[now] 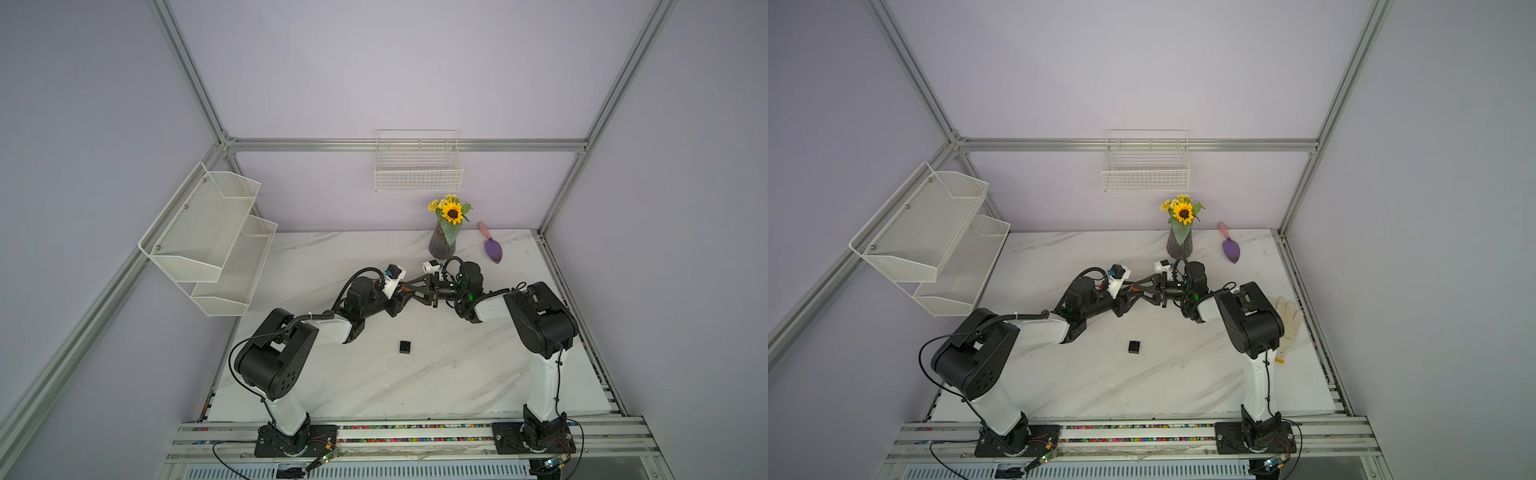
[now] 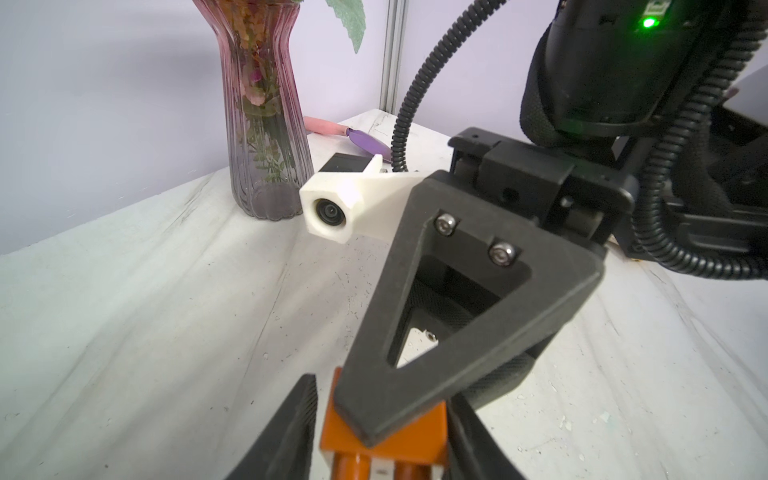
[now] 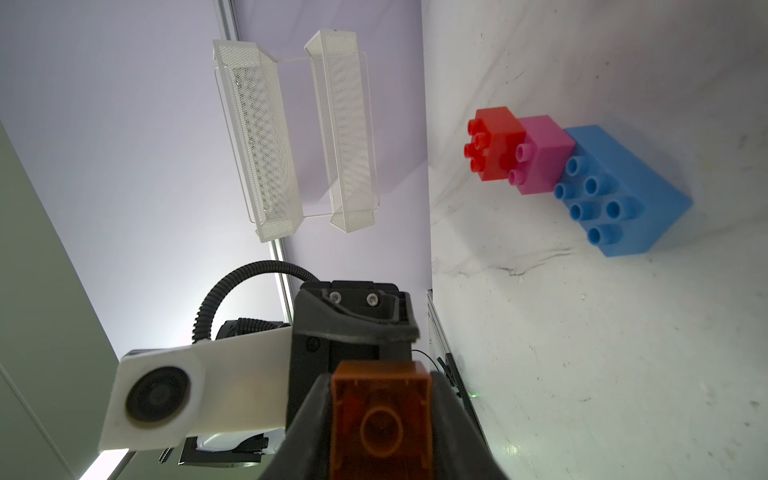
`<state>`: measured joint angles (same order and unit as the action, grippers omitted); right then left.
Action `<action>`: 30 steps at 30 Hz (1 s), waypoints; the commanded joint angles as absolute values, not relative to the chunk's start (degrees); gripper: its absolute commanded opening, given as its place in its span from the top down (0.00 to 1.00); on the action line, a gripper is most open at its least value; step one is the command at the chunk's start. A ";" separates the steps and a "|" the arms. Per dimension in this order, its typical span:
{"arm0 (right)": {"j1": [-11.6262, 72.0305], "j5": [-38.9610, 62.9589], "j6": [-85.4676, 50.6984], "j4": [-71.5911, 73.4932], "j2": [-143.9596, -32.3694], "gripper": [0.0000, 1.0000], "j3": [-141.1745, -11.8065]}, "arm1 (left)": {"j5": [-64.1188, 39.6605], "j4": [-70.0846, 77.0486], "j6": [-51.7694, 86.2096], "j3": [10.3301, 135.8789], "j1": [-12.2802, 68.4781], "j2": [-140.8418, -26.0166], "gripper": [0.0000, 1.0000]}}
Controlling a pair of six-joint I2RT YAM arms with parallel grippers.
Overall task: Assemble the letter v with lego
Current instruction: Pick up the lego brick from the center of the board, then place the lego brick at the center of the board.
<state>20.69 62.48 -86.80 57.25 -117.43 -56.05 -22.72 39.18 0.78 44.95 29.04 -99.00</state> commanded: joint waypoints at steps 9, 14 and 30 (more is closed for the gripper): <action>20.83 62.78 -89.22 63.33 -119.61 0.36 -58.51 | -21.06 34.54 -2.83 48.00 28.92 -96.07 0.71; 20.65 61.93 -88.73 63.46 -120.15 0.03 -59.65 | -20.72 33.02 -3.16 48.41 28.92 -94.72 0.73; 18.63 9.04 -25.73 -17.47 -90.20 0.03 -64.29 | -15.02 -6.32 3.05 66.68 33.16 -99.06 0.87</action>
<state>18.26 26.72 -38.26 -0.91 -94.21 -64.66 -16.78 3.64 1.91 63.70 32.05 -96.86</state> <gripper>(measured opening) 0.973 0.340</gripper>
